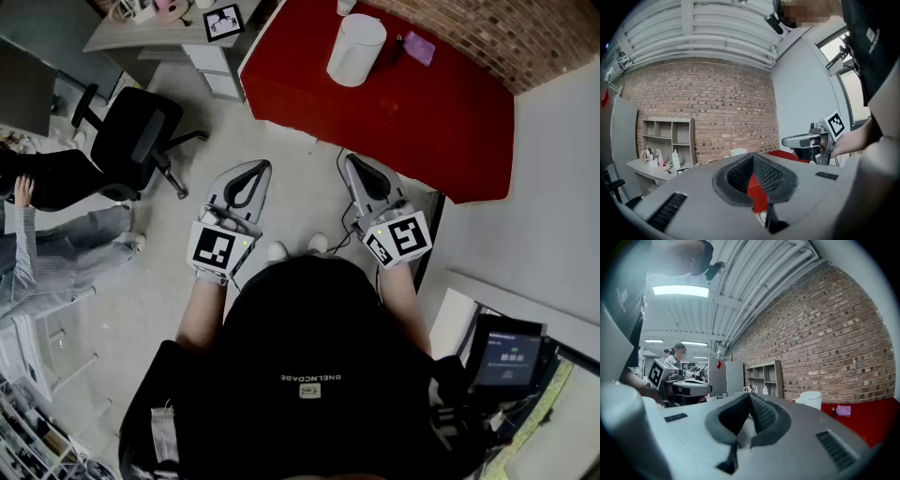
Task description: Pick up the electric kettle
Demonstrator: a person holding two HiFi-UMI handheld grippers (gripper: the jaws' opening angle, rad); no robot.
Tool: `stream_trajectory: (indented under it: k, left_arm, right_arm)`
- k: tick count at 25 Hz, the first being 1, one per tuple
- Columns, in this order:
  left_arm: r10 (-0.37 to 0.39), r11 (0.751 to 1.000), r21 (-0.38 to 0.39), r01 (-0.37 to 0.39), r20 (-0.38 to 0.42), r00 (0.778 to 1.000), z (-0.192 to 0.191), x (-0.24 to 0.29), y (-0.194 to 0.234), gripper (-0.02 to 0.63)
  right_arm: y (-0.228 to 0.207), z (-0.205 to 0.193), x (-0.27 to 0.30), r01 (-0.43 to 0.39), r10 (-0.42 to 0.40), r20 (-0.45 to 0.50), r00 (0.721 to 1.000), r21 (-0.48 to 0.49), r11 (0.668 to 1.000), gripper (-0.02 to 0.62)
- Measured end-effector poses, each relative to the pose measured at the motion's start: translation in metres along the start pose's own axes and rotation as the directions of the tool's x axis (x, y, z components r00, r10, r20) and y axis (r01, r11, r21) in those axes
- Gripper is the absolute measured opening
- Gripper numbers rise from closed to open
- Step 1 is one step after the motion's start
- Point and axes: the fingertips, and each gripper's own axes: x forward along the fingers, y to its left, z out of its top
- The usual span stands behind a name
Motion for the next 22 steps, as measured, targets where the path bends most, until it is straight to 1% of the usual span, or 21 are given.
stream_trajectory:
  k: [6,10,14,19,22]
  left_arm:
    - [0.014,1.000,-0.006,-0.014,0.010,1.000,0.001,0.011,-0.003,0.006]
    - [0.016,1.000,-0.001,-0.016,0.023,1.000,0.001,0.009,-0.004,0.006]
    - [0.021,0.999,-0.047,-0.018,0.055,0.998,0.004,0.009,-0.004,0.005]
    - [0.013,0.996,-0.092,-0.007,0.064,0.998,0.016,0.037,-0.016,0.006]
    - [0.040,0.995,-0.098,-0.033,0.067,0.997,0.016,0.047,-0.023,0.006]
  right_arm:
    - [-0.012,0.002,-0.001,-0.008,0.008,0.005,1.000,-0.006,1.000,0.006]
    - [-0.010,0.000,-0.001,-0.015,0.015,0.009,1.000,-0.007,1.000,0.006]
    - [-0.012,-0.002,-0.002,-0.022,0.022,0.023,1.000,0.015,1.000,0.006]
    - [-0.039,0.005,-0.012,-0.036,0.035,0.033,0.999,0.037,0.999,0.006]
    - [-0.052,0.004,-0.020,-0.052,0.050,0.037,0.998,0.041,0.998,0.006]
